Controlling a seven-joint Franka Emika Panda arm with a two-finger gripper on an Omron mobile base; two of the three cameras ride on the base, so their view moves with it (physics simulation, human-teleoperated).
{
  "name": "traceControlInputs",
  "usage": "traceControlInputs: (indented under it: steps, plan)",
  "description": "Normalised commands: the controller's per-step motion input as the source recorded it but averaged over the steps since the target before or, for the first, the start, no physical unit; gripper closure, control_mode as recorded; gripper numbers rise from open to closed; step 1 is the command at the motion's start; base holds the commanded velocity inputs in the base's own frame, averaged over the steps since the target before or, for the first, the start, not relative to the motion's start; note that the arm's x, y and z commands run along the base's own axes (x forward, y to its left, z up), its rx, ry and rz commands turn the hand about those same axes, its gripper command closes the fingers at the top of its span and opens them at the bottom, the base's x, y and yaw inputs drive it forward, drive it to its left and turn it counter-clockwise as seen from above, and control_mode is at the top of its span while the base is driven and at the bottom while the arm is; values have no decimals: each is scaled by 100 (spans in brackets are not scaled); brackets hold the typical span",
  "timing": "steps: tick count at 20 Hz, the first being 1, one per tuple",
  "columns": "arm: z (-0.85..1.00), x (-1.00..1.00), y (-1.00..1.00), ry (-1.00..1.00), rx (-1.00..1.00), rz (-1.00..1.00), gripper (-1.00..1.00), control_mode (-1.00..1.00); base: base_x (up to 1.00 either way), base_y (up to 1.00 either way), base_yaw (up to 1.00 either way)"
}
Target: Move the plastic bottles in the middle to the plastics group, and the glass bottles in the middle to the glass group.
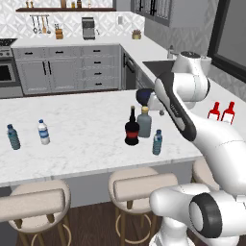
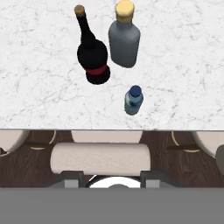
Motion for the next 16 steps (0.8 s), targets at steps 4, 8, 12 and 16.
traceControlInputs:
  steps: [4,8,12,16]
  plan:
    - [-7,-23,-3,1,0,1,-100,-100,0,0,0]
    - [-30,-57,-20,1,0,2,-100,-100,0,0,0]
    - [-39,-45,-17,-1,-10,3,-100,-100,0,0,0]
    - [-50,0,-17,0,-13,-1,-100,-100,0,0,0]
